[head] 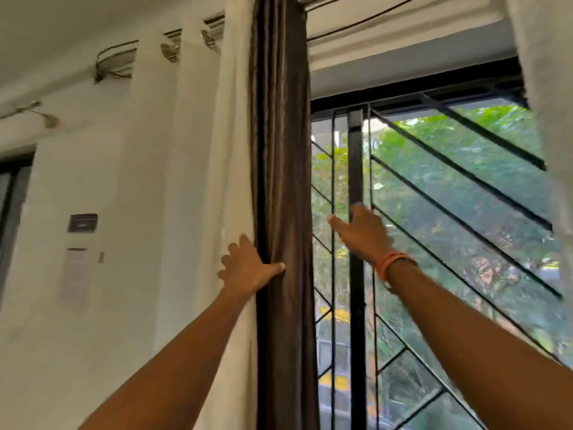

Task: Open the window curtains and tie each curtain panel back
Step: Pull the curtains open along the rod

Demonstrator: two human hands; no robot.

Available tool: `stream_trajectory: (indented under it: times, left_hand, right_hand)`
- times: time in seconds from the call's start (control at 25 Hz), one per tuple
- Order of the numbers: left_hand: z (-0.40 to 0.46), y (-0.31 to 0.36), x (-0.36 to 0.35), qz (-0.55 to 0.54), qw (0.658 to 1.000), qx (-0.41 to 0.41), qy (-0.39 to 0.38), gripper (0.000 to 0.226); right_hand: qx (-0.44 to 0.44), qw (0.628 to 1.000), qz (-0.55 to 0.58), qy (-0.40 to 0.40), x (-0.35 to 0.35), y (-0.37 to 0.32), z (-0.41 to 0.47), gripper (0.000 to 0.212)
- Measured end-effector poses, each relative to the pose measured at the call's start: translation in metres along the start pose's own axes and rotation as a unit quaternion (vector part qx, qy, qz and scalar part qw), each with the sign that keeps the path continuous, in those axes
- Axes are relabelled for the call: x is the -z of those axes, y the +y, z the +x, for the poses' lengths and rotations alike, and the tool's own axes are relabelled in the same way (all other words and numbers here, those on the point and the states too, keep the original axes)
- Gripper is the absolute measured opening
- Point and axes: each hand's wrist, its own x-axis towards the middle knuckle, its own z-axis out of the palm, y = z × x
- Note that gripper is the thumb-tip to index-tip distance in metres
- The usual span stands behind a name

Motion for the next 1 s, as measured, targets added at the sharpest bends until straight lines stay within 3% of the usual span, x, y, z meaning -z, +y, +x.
stream_trajectory:
  times: [0.08, 0.16, 0.24, 0.32, 0.4, 0.48, 0.52, 0.6, 0.64, 0.72, 0.8, 0.88, 0.92, 1.0]
  left_hand:
    - [0.004, -0.023, -0.010, 0.075, 0.994, -0.041, 0.062, 0.106]
    - [0.006, -0.035, -0.016, 0.062, 0.981, -0.134, 0.129, 0.100]
    - [0.009, -0.043, -0.018, -0.025, 0.964, -0.233, 0.124, 0.087]
    - [0.013, -0.052, -0.018, -0.036, 0.957, -0.262, 0.119, 0.058]
    - [0.015, -0.063, -0.014, 0.011, 0.967, -0.214, 0.136, 0.027]
    - [0.015, -0.066, -0.008, -0.026, 0.986, -0.122, 0.108, 0.018]
    - [0.019, -0.066, -0.009, -0.070, 0.991, -0.083, 0.076, 0.028]
    - [0.025, -0.057, -0.009, -0.212, 0.977, -0.031, -0.007, 0.062]
    - [0.027, -0.048, -0.012, -0.263, 0.963, -0.036, -0.034, 0.077]
    - [0.023, -0.026, -0.028, -0.225, 0.971, -0.068, -0.036, 0.084]
    - [0.012, 0.005, -0.046, -0.071, 0.992, -0.090, 0.046, 0.073]
    - [-0.010, 0.039, -0.054, 0.012, 0.986, -0.105, 0.129, 0.077]
    - [-0.015, 0.050, -0.056, 0.007, 0.985, -0.106, 0.134, 0.073]
    - [-0.011, 0.070, -0.062, -0.106, 0.987, -0.079, 0.094, 0.039]
  right_hand:
    - [-0.017, 0.997, 0.058, -0.057, -0.059, -0.027, -0.009, 0.099]
    - [-0.048, 0.990, 0.091, -0.095, -0.103, -0.048, -0.015, 0.129]
    - [-0.071, 0.988, 0.109, -0.085, -0.129, -0.062, -0.013, 0.139]
    - [-0.085, 0.986, 0.127, -0.074, -0.141, -0.069, -0.008, 0.139]
    - [-0.091, 0.986, 0.125, -0.067, -0.149, -0.073, -0.002, 0.125]
    - [-0.078, 0.992, 0.096, -0.034, -0.149, -0.074, 0.000, 0.079]
    - [-0.068, 0.994, 0.089, -0.014, -0.145, -0.072, 0.000, 0.058]
    - [-0.048, 0.992, 0.119, 0.002, -0.132, -0.060, -0.002, 0.037]
    - [-0.038, 0.988, 0.147, 0.009, -0.123, -0.048, -0.002, 0.032]
    - [-0.022, 0.981, 0.189, 0.025, -0.096, -0.024, -0.005, 0.025]
    - [-0.010, 0.981, 0.185, 0.059, -0.064, -0.001, -0.006, 0.020]
    - [0.001, 0.981, 0.162, 0.104, -0.028, 0.018, -0.004, 0.020]
    - [0.008, 0.982, 0.151, 0.116, -0.013, 0.025, -0.004, 0.019]
    - [0.018, 0.985, 0.104, 0.137, 0.014, 0.036, -0.008, 0.019]
